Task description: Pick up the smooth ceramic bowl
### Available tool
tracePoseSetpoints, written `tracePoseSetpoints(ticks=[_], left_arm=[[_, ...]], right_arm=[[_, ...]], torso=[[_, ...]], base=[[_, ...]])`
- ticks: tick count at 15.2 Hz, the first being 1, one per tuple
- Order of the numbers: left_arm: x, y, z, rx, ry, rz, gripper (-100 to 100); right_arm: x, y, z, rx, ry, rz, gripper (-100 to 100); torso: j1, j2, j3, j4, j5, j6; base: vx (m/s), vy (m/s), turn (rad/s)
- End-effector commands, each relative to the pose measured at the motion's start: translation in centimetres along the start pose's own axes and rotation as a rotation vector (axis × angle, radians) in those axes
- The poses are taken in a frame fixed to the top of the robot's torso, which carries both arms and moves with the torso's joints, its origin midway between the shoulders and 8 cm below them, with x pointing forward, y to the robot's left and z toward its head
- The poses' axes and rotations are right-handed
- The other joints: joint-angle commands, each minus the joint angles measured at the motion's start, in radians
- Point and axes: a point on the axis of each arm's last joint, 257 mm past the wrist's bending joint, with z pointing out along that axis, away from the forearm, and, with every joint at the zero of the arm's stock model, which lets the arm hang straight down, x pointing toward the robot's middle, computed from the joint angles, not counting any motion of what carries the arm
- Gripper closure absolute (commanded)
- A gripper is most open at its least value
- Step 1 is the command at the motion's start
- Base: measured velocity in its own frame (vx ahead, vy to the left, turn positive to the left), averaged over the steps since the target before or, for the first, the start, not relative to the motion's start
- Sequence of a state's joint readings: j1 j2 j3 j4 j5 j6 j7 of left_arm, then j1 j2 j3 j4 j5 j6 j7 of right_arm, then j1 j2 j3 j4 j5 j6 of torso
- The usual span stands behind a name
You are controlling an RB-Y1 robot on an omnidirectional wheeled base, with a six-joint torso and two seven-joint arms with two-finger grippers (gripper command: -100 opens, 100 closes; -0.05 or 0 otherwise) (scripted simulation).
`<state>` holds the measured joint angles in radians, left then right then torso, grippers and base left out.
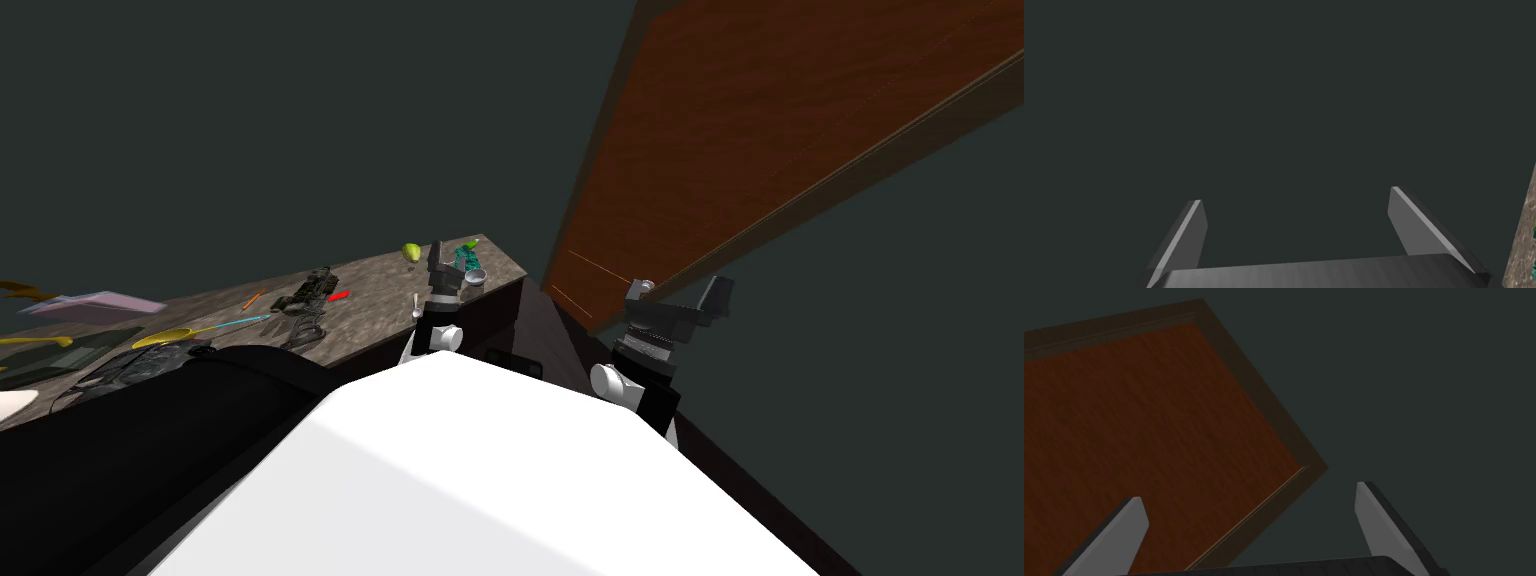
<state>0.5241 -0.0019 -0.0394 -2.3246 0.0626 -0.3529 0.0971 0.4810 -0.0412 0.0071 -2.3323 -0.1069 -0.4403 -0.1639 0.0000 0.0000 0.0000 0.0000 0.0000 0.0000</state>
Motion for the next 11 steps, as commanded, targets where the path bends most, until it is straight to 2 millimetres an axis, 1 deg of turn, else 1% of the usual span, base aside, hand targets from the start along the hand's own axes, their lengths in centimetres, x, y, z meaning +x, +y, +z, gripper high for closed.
tracePoseSetpoints(ticks=[1,3,4,6,7,8,9,10,11], left_arm=[[0.1,0.4,-0.1,-0.021,0.026,0.014,-100],[0.0,1.4,-0.3,-0.064,0.055,0.03,-100],[0.0,1.4,-0.3,-0.065,0.058,0.031,-100],[-0.5,2.8,-0.5,-0.127,0.08,0.047,-100],[-0.5,2.8,-0.5,-0.127,0.08,0.047,-100],[-0.9,3.6,-0.7,-0.163,0.087,0.053,-100],[-0.9,3.6,-0.7,-0.163,0.087,0.053,-100],[-1.4,4.4,-1.0,-0.204,0.091,0.059,-100],[-1.4,4.4,-1.0,-0.204,0.091,0.059,-100]], right_arm=[[0.0,0.0,0.0,0.0,0.0,0.0,0],[0.0,0.0,0.0,0.0,0.0,0.0,0],[0.0,0.0,0.0,0.0,0.0,0.0,0],[0.0,0.0,0.0,0.0,0.0,0.0,0],[0.0,0.0,0.0,0.0,0.0,0.0,0],[0.0,0.0,0.0,0.0,0.0,0.0,0],[0.0,0.0,0.0,0.0,0.0,0.0,0],[0.0,0.0,0.0,0.0,0.0,0.0,0],[0.0,0.0,0.0,0.0,0.0,0.0,0]], torso=[[0.0,0.0,0.0,0.0,0.0,0.0],[0.0,-0.001,0.0,0.0,0.0,0.0],[-0.001,-0.001,-0.001,0.0,0.0,0.0],[-0.001,-0.003,-0.001,-0.001,0.0,0.0],[-0.001,-0.003,-0.002,-0.001,0.0,0.0],[-0.002,-0.004,-0.002,-0.001,0.0,0.0],[-0.002,-0.004,-0.002,-0.001,0.0,0.0],[-0.002,-0.003,-0.002,-0.001,0.0,0.0],[-0.002,-0.003,-0.002,-0.001,0.0,0.0]], base=[[0.005,-0.005,0.0],[0.025,-0.016,0.004],[0.035,-0.022,0.004],[0.048,-0.027,0.004],[0.051,-0.027,0.005],[0.048,-0.025,0.004],[0.042,-0.025,0.006],[0.043,-0.025,0.005],[0.045,-0.023,0.003]])
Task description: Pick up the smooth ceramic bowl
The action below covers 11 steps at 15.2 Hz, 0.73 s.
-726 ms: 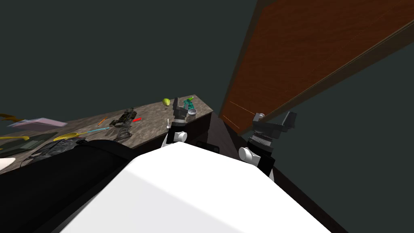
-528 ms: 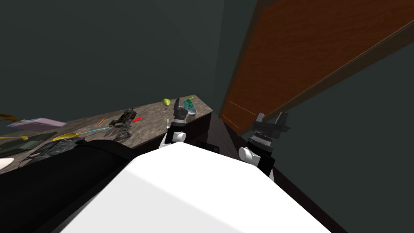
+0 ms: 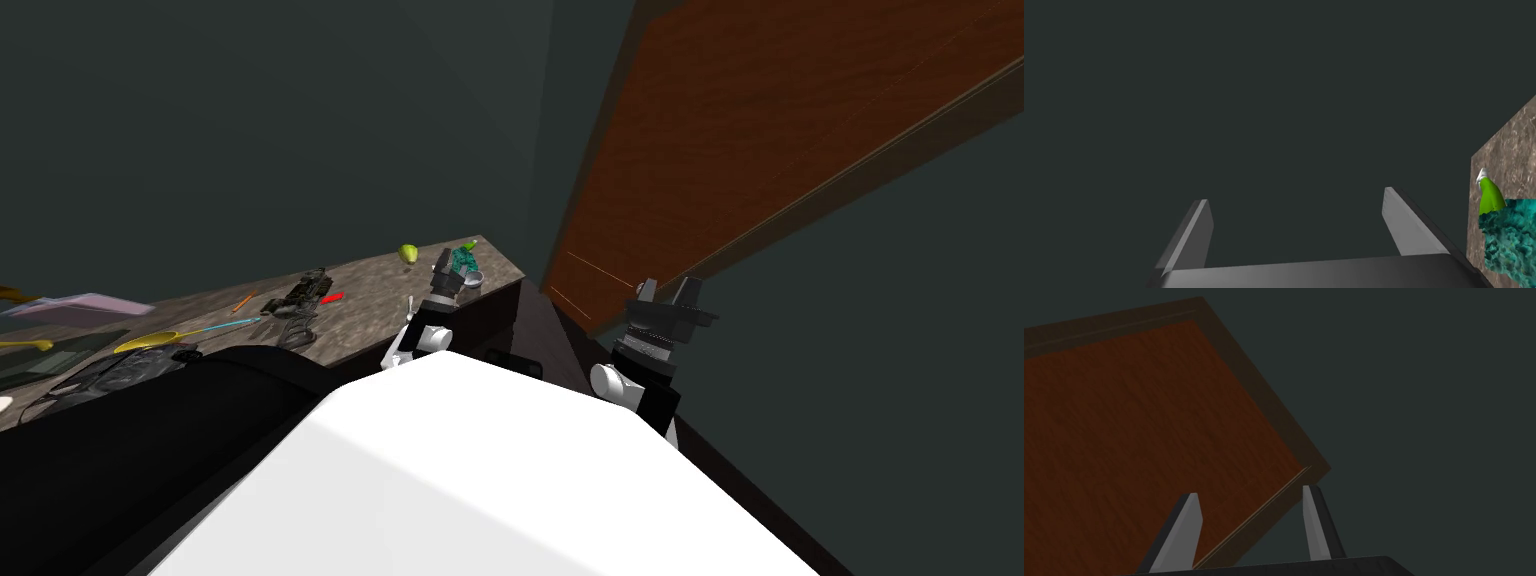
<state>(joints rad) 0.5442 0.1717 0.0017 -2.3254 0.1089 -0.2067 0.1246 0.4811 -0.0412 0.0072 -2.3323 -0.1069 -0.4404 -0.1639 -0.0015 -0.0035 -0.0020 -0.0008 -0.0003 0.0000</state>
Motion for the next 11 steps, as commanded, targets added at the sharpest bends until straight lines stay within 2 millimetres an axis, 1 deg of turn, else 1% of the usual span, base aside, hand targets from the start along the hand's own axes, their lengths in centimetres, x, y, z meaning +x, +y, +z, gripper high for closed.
tracePoseSetpoints(ticks=[1,2,3,4,5,6,7,9,10,11], left_arm=[[-0.9,1.4,-0.2,-0.06,0.004,0.005,-100],[-0.9,1.4,-0.2,-0.061,0.004,0.005,-100],[-1.4,2.3,-0.4,-0.102,0.005,0.008,-100],[-1.5,2.4,-0.4,-0.108,0.004,0.008,-100],[-2.1,3.2,-0.7,-0.145,0.003,0.009,-100],[-2.1,3.5,-0.7,-0.157,0.001,0.009,-100],[-2.8,4.2,-1.0,-0.193,-0.002,0.01,-100],[-2.9,4.6,-1.0,-0.208,-0.004,0.01,-100],[-3.6,5.4,-1.4,-0.25,-0.01,0.01,-100],[-3.7,5.7,-1.5,-0.261,-0.012,0.01,-100]], right_arm=[[0.0,0.0,0.0,0.0,0.0,0.0,0],[0.0,0.0,0.0,0.0,0.0,0.0,0],[0.0,0.0,0.0,0.0,0.0,0.0,0],[0.0,0.0,0.0,0.0,0.0,0.0,0],[0.0,0.0,0.0,0.0,0.0,0.0,0],[0.0,0.0,0.0,0.0,0.0,0.0,0],[0.0,0.0,0.0,0.0,0.0,0.0,0],[0.0,0.0,0.0,0.0,0.0,0.0,0],[0.0,0.0,0.0,0.0,0.0,0.0,0],[0.0,0.0,0.0,0.0,0.0,0.0,0]], torso=[[0.0,0.0,0.0,0.0,0.0,0.0],[0.0,0.0,0.0,0.0,0.0,0.0],[0.0,0.0,0.0,0.0,0.0,0.0],[-0.001,0.0,0.0,0.0,0.0,0.0],[-0.001,-0.001,0.0,0.0,0.0,0.0],[-0.001,-0.001,-0.001,0.0,0.0,0.0],[-0.001,-0.001,-0.001,0.0,0.0,0.0],[-0.001,-0.001,-0.001,0.0,0.0,0.0],[-0.001,-0.001,0.0,0.0,0.0,0.0],[0.0,0.0,0.0,0.0,0.0,0.0]], base=[[0.049,-0.031,0.004],[0.049,-0.034,0.005],[0.054,-0.033,0.007],[0.055,-0.033,0.006],[0.063,-0.036,0.005],[0.063,-0.036,0.006],[0.068,-0.044,0.003],[0.051,-0.033,0.007],[0.041,-0.028,0.0],[0.047,-0.031,0.005]])
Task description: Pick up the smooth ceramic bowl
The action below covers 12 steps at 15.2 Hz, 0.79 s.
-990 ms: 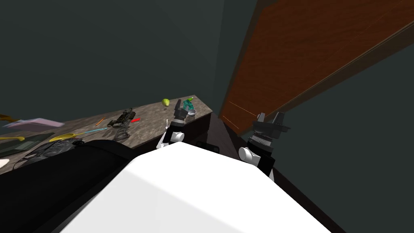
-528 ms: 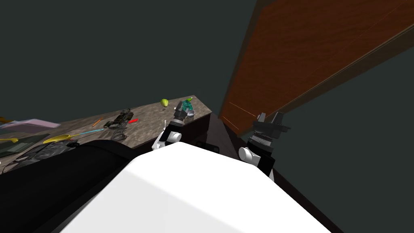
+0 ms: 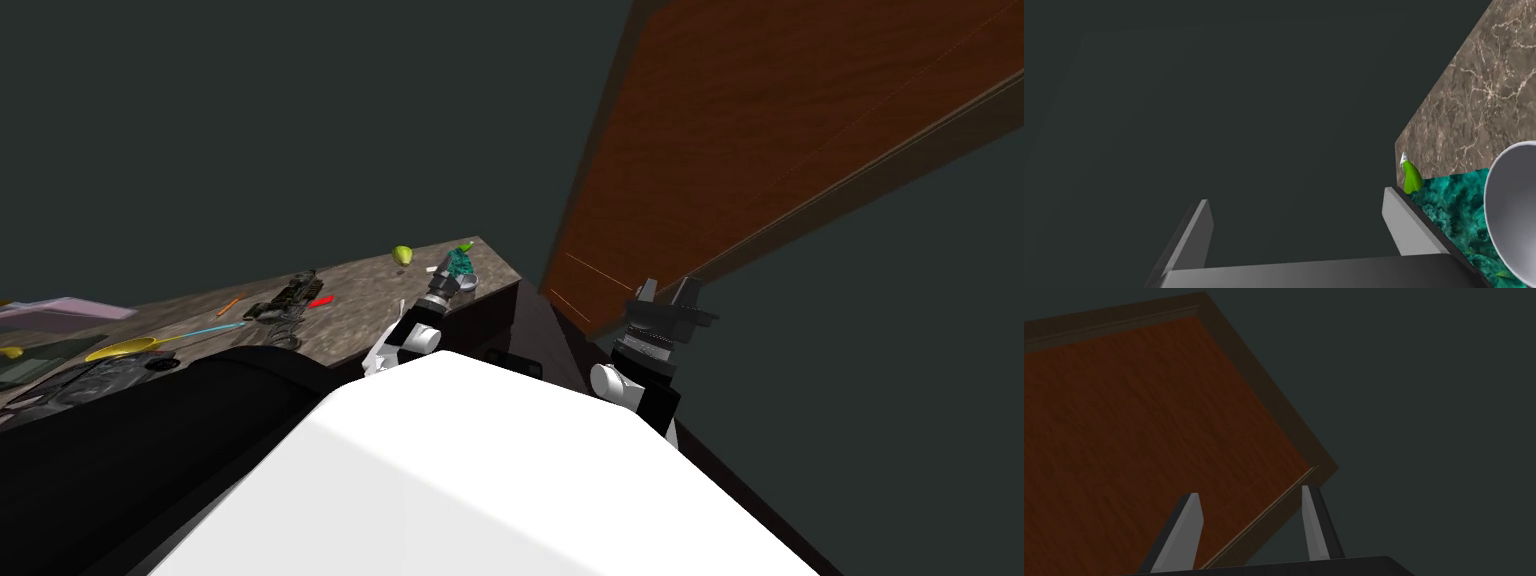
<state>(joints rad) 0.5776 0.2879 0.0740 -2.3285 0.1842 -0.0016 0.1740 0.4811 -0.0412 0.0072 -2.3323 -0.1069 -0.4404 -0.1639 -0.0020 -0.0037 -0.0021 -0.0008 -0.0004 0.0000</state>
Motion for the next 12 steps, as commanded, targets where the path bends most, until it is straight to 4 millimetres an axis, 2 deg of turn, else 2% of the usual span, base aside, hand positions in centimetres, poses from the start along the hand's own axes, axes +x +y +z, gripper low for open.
tracePoseSetpoints(ticks=[1,6,12], left_arm=[[-1.0,1.3,-0.2,-0.058,-0.009,-0.003,-100],[-2.0,3.2,-0.5,-0.137,-0.025,-0.006,-100],[-4.8,6.2,-1.8,-0.288,-0.066,-0.02,-100]], right_arm=[[0.0,0.0,0.0,0.0,0.0,0.0,0],[0.0,0.0,0.0,0.0,0.0,0.0,0],[0.0,0.0,0.0,0.0,0.0,0.0,0]], torso=[[0.0,0.0,0.0,0.0,0.0,0.0],[0.0,-0.001,0.0,0.0,0.0,0.0],[0.0,-0.001,-0.001,0.0,0.0,0.0]], base=[[0.064,-0.031,0.009],[0.051,-0.026,0.004],[0.064,-0.039,0.005]])
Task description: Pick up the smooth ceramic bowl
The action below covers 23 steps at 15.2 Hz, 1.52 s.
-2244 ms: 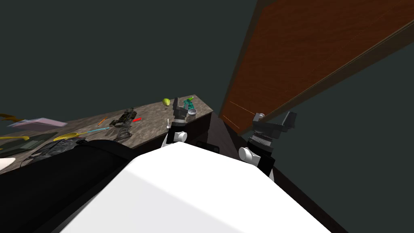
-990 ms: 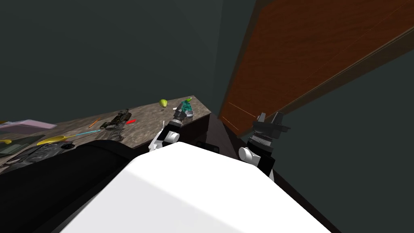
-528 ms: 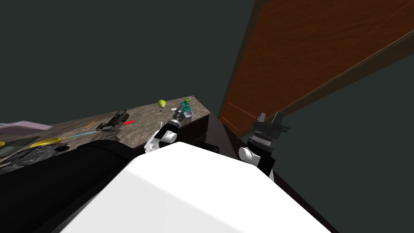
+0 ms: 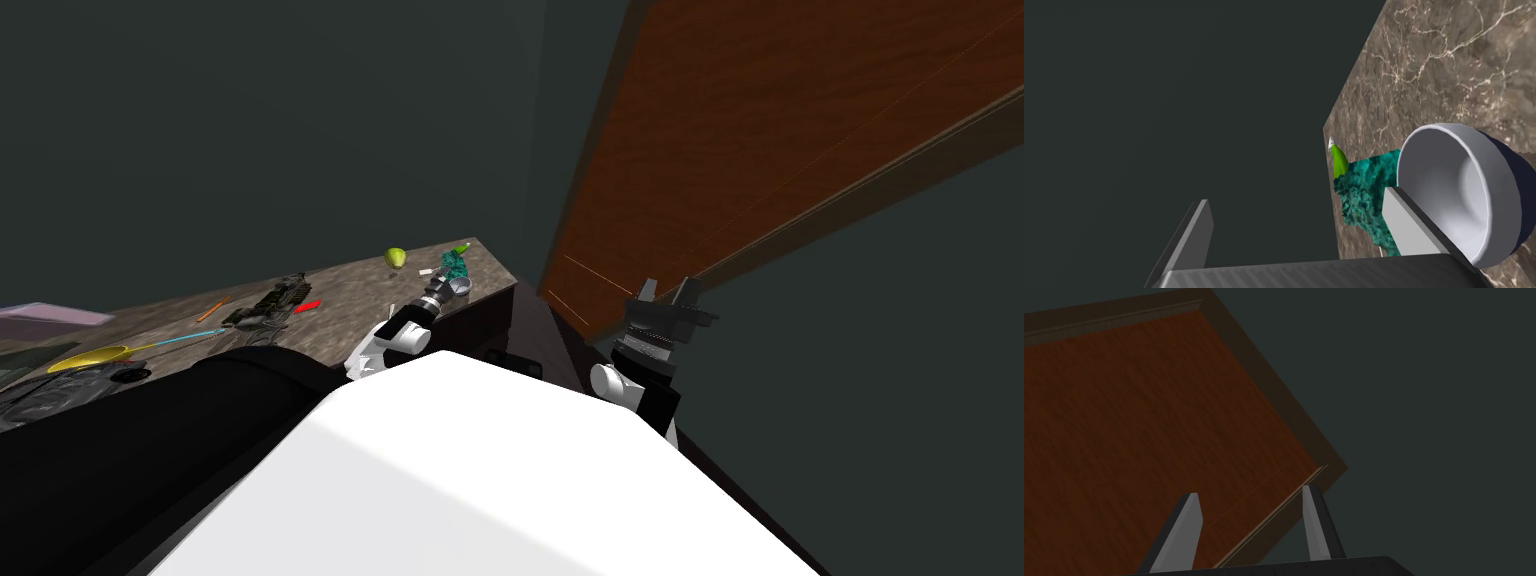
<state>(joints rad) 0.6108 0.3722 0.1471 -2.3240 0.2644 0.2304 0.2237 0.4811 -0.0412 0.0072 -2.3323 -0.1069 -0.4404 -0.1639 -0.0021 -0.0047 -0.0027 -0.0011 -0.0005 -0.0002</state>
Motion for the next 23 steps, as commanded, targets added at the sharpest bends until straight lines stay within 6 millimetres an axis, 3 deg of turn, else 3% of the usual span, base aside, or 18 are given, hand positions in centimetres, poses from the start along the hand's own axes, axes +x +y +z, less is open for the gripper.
tracePoseSetpoints(ticks=[1,11,23], left_arm=[[-0.8,1.0,-0.1,-0.049,-0.014,-0.005,-100],[-4.0,5.0,-1.3,-0.234,-0.074,-0.03,-100],[-7.9,9.3,-4.2,-0.462,-0.166,-0.074,-100]], right_arm=[[0.0,0.0,0.0,0.0,0.0,0.0,0],[0.0,0.0,0.0,0.0,0.0,0.0,0],[0.0,0.0,0.0,0.0,0.0,0.0,0]], torso=[[0.0,0.0,0.0,0.0,0.0,0.0],[0.0,0.0,0.0,0.0,0.0,0.0],[0.0,0.0,0.0,0.0,0.0,0.0]], base=[[0.06,-0.025,0.007],[0.056,-0.029,0.004],[0.061,-0.03,0.005]])
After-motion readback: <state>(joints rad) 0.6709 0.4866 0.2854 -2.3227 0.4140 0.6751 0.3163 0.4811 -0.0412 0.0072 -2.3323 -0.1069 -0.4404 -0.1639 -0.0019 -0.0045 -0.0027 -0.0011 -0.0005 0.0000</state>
